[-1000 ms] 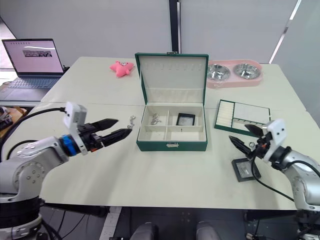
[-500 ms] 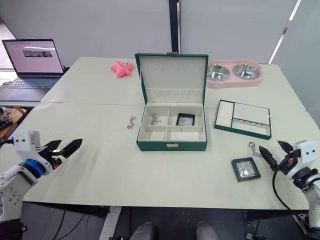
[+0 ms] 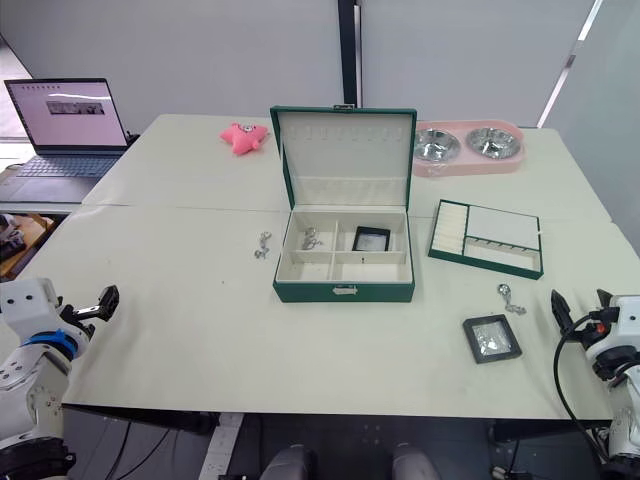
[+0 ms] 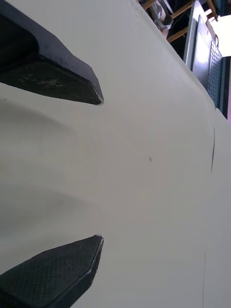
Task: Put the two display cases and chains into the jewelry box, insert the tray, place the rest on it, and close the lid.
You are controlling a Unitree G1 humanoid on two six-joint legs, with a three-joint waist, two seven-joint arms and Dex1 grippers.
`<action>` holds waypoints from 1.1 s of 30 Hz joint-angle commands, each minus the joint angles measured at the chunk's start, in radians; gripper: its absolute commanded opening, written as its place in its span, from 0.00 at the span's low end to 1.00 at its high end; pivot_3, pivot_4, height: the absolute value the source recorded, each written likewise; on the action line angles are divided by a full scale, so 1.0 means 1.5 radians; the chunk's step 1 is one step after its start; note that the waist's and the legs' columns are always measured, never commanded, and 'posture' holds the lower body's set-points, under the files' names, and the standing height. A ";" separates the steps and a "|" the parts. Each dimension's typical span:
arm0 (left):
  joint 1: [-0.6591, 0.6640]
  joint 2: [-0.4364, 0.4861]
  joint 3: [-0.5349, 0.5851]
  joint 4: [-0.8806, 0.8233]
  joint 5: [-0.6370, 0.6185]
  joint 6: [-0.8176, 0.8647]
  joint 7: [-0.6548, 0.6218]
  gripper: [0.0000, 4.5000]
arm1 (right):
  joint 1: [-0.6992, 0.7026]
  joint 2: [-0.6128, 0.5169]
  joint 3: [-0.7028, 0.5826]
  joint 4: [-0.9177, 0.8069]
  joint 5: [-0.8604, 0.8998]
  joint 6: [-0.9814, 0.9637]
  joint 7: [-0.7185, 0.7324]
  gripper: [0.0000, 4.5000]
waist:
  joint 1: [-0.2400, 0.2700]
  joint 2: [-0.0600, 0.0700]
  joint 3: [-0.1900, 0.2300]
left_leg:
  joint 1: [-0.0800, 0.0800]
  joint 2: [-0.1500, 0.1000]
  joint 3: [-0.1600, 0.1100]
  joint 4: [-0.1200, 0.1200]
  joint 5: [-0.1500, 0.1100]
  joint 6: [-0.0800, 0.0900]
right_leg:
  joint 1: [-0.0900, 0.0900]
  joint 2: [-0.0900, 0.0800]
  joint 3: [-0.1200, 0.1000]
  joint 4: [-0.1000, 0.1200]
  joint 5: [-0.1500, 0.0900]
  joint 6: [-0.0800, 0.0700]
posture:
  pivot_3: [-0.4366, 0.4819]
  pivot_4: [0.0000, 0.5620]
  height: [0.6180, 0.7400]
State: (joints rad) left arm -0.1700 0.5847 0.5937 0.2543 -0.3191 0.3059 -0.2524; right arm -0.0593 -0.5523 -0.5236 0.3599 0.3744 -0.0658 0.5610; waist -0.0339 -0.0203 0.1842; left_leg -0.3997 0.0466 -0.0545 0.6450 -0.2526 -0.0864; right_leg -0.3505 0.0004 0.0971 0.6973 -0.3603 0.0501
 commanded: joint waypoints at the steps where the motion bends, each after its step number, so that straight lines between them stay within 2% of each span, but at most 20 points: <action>1: -0.007 0.001 -0.005 -0.004 0.005 -0.017 0.006 0.99 | 0.001 -0.002 -0.013 -0.003 0.006 -0.022 -0.005 1.00 | -0.002 0.000 0.000 | 0.000 0.000 0.000 0.000 0.000 0.000 | 0.000 0.000 0.000 0.000 0.000 0.000 | 0.48 0.27 1.00; 11: -0.023 0.000 -0.024 -0.002 0.006 -0.016 0.007 0.99 | -0.010 -0.010 -0.013 0.003 0.014 -0.023 0.006 1.00 | -0.002 0.000 0.000 | 0.000 0.000 0.000 0.000 0.000 0.000 | 0.000 0.000 0.000 0.000 0.000 0.000 | 0.48 0.27 1.00; 16: -0.031 -0.005 -0.031 -0.010 0.005 -0.010 0.007 0.99 | -0.015 -0.014 0.013 -0.048 0.026 0.009 0.043 1.00 | -0.002 0.000 0.000 | 0.000 0.000 0.000 0.000 0.000 0.000 | 0.000 0.000 0.000 0.000 0.000 0.000 | 0.48 0.27 1.00; 22: -0.046 -0.019 -0.069 -0.044 0.007 -0.002 -0.002 0.99 | -0.026 -0.017 0.083 -0.201 0.054 0.101 0.084 1.00 | -0.001 0.000 0.000 | 0.000 0.000 0.000 0.000 0.000 0.000 | 0.000 0.000 0.000 0.001 0.000 0.000 | 0.48 0.27 1.00; 28: -0.099 -0.042 -0.122 -0.065 0.005 0.009 -0.010 0.99 | -0.095 -0.021 0.197 -0.354 0.101 0.235 0.124 1.00 | 0.000 0.000 0.000 | 0.000 0.000 -0.001 0.001 0.000 0.000 | 0.000 0.000 -0.001 0.001 0.000 0.000 | 0.48 0.27 1.00; 33: -0.144 -0.069 -0.168 -0.068 0.002 0.027 -0.026 0.99 | -0.187 -0.022 0.301 -0.415 0.103 0.314 0.151 1.00 | 0.000 0.000 0.000 | 0.000 0.000 -0.001 0.001 0.000 0.000 | 0.000 0.000 -0.001 0.001 0.000 0.000 | 0.48 0.27 1.00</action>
State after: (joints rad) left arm -0.3723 0.4789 0.3514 0.1878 -0.3118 0.3444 -0.2779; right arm -0.3092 -0.5791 -0.0906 -0.2158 0.5202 0.3804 0.7736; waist -0.0337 -0.0199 0.1838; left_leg -0.4004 0.0464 -0.0561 0.6464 -0.2525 -0.0866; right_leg -0.3507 0.0005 0.0958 0.6984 -0.3602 0.0501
